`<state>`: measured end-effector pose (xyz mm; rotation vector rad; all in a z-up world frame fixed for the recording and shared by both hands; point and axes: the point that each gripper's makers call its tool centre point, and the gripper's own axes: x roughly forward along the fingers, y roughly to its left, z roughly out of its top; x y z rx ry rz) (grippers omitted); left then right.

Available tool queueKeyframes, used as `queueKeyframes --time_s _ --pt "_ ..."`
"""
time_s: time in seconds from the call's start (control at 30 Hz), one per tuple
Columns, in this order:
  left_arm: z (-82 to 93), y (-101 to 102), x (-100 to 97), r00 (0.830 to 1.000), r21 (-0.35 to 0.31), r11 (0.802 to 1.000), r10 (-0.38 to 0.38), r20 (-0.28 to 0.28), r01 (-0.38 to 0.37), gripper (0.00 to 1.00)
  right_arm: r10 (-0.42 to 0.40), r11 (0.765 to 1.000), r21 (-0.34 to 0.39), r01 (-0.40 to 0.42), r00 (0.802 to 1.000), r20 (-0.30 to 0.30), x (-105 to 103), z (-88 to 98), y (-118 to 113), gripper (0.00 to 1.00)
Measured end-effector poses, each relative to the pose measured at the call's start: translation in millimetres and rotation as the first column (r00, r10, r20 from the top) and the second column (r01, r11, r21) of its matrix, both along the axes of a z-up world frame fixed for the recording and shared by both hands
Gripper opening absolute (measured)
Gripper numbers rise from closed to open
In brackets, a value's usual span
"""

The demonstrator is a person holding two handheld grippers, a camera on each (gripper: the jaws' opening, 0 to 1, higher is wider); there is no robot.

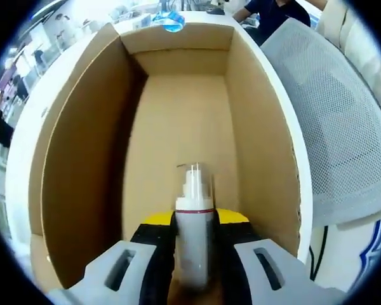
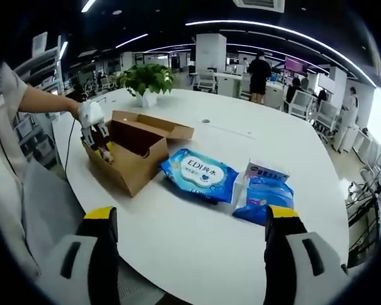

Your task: Operate the shoe box by opening the lid, removing the specified soft item, and placing it in the target area until the item is outside and the box remains undamaged.

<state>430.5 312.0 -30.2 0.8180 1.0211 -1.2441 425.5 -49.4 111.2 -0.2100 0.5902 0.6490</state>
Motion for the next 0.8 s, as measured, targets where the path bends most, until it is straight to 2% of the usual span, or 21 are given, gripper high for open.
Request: queueKeyframes --time_s 0.2,0.37,0.53,0.67,0.8 --pt "7.7 -1.0 3.2 1.0 -0.014 1.0 0.014 0.021 -0.014 0.21 0.005 1.0 0.01 -0.005 1.0 0.0 0.1 1.5 3.2 0.9" --pt "16.7 -3.6 8.7 0.997 -0.035 0.998 0.058 0.043 -0.056 0.21 0.012 1.0 0.025 -0.012 1.0 0.005 1.4 4.1 8.6 0.86" --pt "27.5 -7.7 14.6 0.993 -0.067 0.993 0.098 0.065 -0.094 0.21 0.015 0.998 0.058 -0.016 1.0 0.006 3.1 8.5 18.9 0.81" --pt "35.8 -11.6 16.4 0.99 -0.086 0.991 0.11 0.086 -0.102 0.21 0.013 0.995 0.098 -0.013 1.0 -0.005 5.0 11.0 30.9 0.73" --pt "42.8 -15.0 15.9 0.988 -0.097 0.99 0.109 0.105 -0.099 0.21 0.033 0.993 0.117 -0.032 0.999 -0.008 5.7 11.8 44.8 0.72"
